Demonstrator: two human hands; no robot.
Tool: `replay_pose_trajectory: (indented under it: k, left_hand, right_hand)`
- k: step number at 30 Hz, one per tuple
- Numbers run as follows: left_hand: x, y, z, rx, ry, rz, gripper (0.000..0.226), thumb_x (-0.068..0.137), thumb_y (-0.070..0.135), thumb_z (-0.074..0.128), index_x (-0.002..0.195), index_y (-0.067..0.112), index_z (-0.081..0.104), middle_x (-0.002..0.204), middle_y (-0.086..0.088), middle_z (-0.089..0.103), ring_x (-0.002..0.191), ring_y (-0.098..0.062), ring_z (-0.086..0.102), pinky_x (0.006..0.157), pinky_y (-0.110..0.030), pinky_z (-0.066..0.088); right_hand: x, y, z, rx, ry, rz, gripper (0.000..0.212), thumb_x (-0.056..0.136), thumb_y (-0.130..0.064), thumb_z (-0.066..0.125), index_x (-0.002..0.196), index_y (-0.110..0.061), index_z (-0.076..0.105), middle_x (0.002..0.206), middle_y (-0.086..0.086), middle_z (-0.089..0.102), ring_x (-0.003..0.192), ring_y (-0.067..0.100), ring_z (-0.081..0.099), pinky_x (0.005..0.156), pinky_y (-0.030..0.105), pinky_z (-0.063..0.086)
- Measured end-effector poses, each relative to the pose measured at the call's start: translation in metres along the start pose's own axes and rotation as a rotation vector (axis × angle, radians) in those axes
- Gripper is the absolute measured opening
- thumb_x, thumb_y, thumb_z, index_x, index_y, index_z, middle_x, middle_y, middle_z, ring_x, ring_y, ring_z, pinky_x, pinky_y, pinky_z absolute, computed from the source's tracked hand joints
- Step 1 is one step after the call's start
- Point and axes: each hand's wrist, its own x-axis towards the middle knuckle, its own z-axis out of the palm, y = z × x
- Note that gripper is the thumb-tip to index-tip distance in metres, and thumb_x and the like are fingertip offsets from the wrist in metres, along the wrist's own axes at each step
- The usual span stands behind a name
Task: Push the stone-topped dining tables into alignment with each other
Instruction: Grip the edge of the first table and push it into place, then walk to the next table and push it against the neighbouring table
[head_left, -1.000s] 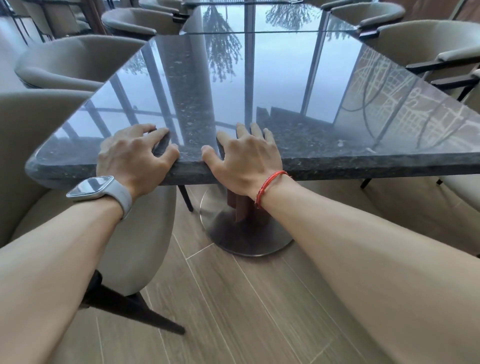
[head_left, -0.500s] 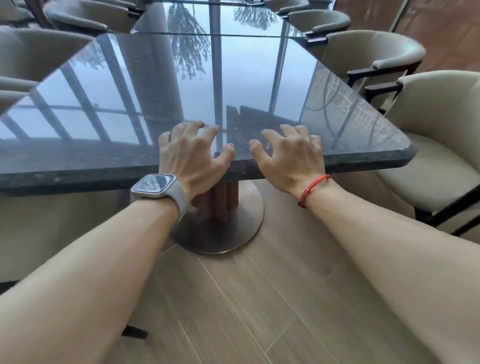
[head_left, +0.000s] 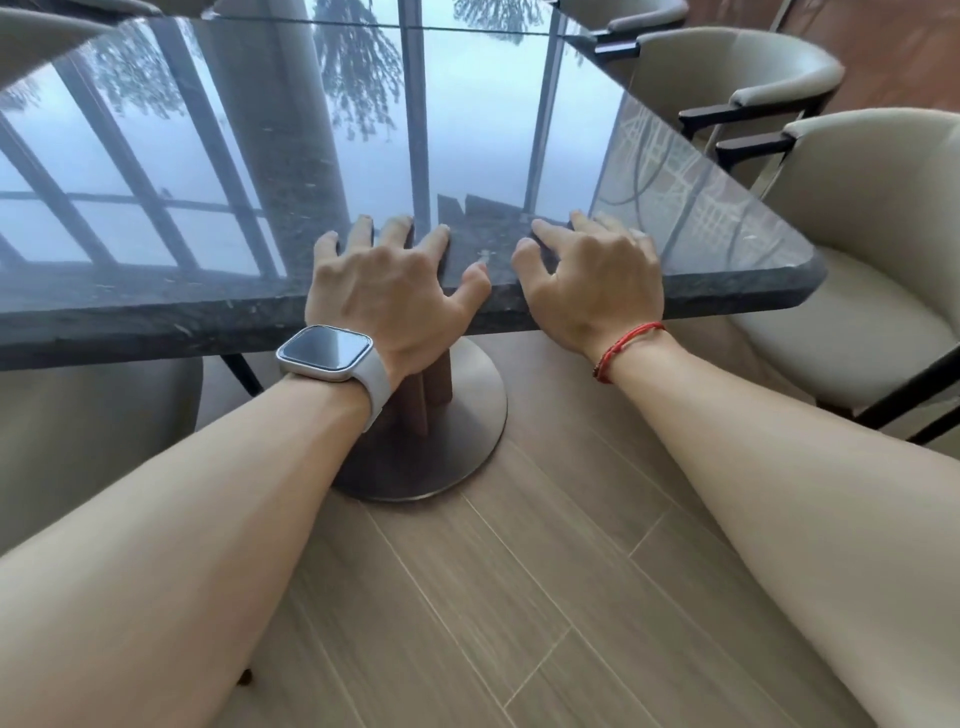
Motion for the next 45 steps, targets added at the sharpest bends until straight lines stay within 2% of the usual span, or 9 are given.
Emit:
replay_pose_trajectory:
  k: [14,19,26,31,34,37,39,42,45]
  left_hand:
    - [0.010,0.011,0.007,0.038,0.044,0.022,0.068,0.093,0.063,0.025,0.124,0.022,0.070,0.121,-0.006,0.071,0.109,-0.037,0.063,0.090,-0.046,0.047]
    - [0.009,0.011,0.006,0.030,0.055,0.023,0.067,0.093,0.063,0.028,0.127,0.022,0.069,0.128,-0.008,0.070,0.114,-0.037,0.062,0.093,-0.046,0.046]
    - [0.007,0.009,0.005,-0.043,0.039,-0.007,0.070,0.090,0.067,0.027,0.120,0.022,0.071,0.125,-0.005,0.070,0.114,-0.034,0.060,0.096,-0.046,0.044]
    - [0.008,0.005,-0.003,-0.051,-0.103,-0.017,0.071,0.089,0.071,0.024,0.133,0.029,0.061,0.147,-0.004,0.056,0.135,-0.034,0.047,0.109,-0.050,0.034]
    - [0.010,0.003,-0.012,-0.079,-0.238,-0.012,0.072,0.087,0.074,0.024,0.141,0.035,0.050,0.156,-0.002,0.045,0.145,-0.032,0.034,0.116,-0.052,0.025]
    - [0.017,-0.003,-0.031,-0.265,-0.455,-0.042,0.080,0.084,0.076,0.030,0.152,0.037,0.042,0.166,-0.002,0.031,0.156,-0.031,0.018,0.125,-0.051,0.009]
    - [0.020,-0.008,-0.053,-0.497,-0.515,-0.093,0.083,0.081,0.072,0.038,0.153,0.032,0.045,0.165,-0.002,0.036,0.154,-0.027,0.025,0.126,-0.046,0.015]
    - [0.019,-0.010,-0.093,-0.870,-0.441,-0.188,0.061,0.095,0.054,0.059,0.148,0.025,0.053,0.155,0.001,0.047,0.144,-0.016,0.041,0.114,-0.024,0.027]
    - [0.018,-0.014,-0.139,-1.044,-0.376,-0.239,0.046,0.100,0.041,0.062,0.144,0.026,0.058,0.147,0.008,0.052,0.136,-0.010,0.047,0.111,-0.024,0.032]
  right_hand:
    - [0.008,0.016,0.006,0.058,0.061,-0.045,0.050,0.086,-0.041,0.035,0.100,-0.020,0.078,0.082,0.006,0.067,0.087,0.030,0.060,0.087,0.042,0.043]
    - [0.006,0.017,0.006,0.052,0.082,-0.029,0.048,0.087,-0.041,0.037,0.102,-0.021,0.078,0.093,0.007,0.072,0.096,0.030,0.063,0.091,0.042,0.043]
    - [0.005,0.016,0.004,0.092,0.059,-0.017,0.045,0.088,-0.039,0.039,0.108,-0.023,0.076,0.095,0.004,0.071,0.099,0.030,0.061,0.093,0.042,0.041]
    - [0.005,0.012,0.005,0.098,-0.005,0.049,0.046,0.089,-0.039,0.043,0.123,-0.026,0.071,0.130,0.007,0.068,0.130,0.031,0.055,0.110,0.046,0.035]
    - [0.006,0.003,-0.003,0.077,-0.143,0.113,0.048,0.088,-0.040,0.039,0.124,-0.025,0.067,0.133,0.005,0.065,0.135,0.030,0.050,0.114,0.049,0.030]
    - [0.010,-0.013,-0.030,0.071,-0.320,0.186,0.049,0.091,-0.046,0.039,0.129,-0.025,0.062,0.130,0.008,0.063,0.129,0.031,0.051,0.109,0.048,0.036]
    - [0.012,-0.023,-0.056,0.148,-0.407,0.228,0.050,0.097,-0.047,0.045,0.141,-0.026,0.054,0.136,0.011,0.060,0.128,0.032,0.052,0.106,0.047,0.040]
    - [0.014,-0.039,-0.097,0.314,-0.464,0.286,0.049,0.100,-0.047,0.047,0.146,-0.030,0.049,0.140,0.011,0.058,0.128,0.029,0.052,0.104,0.042,0.042]
    - [0.023,-0.054,-0.145,0.429,-0.457,0.337,0.047,0.100,-0.051,0.047,0.144,-0.035,0.050,0.137,0.007,0.060,0.123,0.024,0.055,0.100,0.038,0.042]
